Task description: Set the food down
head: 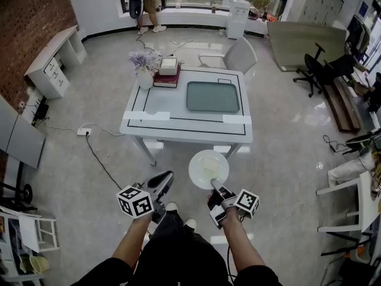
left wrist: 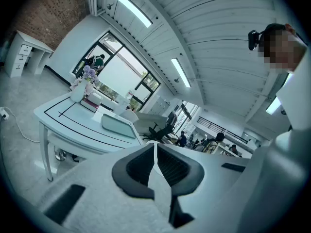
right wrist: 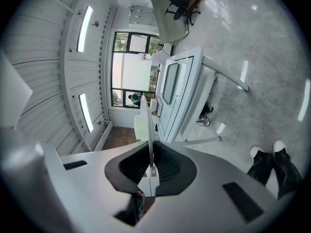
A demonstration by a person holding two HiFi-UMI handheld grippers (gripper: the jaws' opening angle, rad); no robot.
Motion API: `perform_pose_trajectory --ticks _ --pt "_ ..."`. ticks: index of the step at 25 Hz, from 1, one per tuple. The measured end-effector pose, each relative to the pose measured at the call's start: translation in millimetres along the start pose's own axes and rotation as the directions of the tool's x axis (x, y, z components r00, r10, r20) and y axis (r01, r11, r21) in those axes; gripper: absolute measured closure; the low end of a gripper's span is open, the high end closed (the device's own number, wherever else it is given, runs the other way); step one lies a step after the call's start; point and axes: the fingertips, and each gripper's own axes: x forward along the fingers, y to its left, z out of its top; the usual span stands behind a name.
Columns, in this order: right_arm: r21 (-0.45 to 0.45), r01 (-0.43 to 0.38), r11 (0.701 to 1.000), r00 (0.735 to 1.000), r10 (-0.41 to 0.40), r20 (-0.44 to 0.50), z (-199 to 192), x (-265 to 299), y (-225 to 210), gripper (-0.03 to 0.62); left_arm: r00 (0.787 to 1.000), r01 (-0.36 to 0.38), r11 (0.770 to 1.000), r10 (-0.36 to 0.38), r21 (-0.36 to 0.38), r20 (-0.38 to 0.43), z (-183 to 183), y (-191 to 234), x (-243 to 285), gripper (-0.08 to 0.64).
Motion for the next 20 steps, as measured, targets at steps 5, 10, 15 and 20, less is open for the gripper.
perform_pose_trajectory --ticks 5,10,15,20 --pt "-0.013 0.016 1.0 1.0 -0.016 0.007 2.3 -1.8 -1.3 0.568 1.0 -0.007 1.0 0.007 -0.009 -0.006 -4.3 0.2 0.5 0.541" --pt "-0.011 -0.007 1.0 1.0 0.007 0.017 6.6 -3.3 0.0 0.568 1.0 -0.007 1.0 0.007 -0.004 -0.01 -6.4 -2.9 3.1 0.541" --pt "-0.008 0.003 1.0 1.0 -0.003 0.013 7.8 -7.3 -1.4 0.568 1.0 -0.006 1.0 0.006 0.001 -0.012 -7.5 -7.9 6.0 0.541" --pt "-0.002 0.003 1.0 1.0 -0.003 0.011 8.2 -10.1 -4.1 0.568 1.0 -0.003 1.0 0.003 0.005 -0.009 -8.2 -11.4 7.4 0.541"
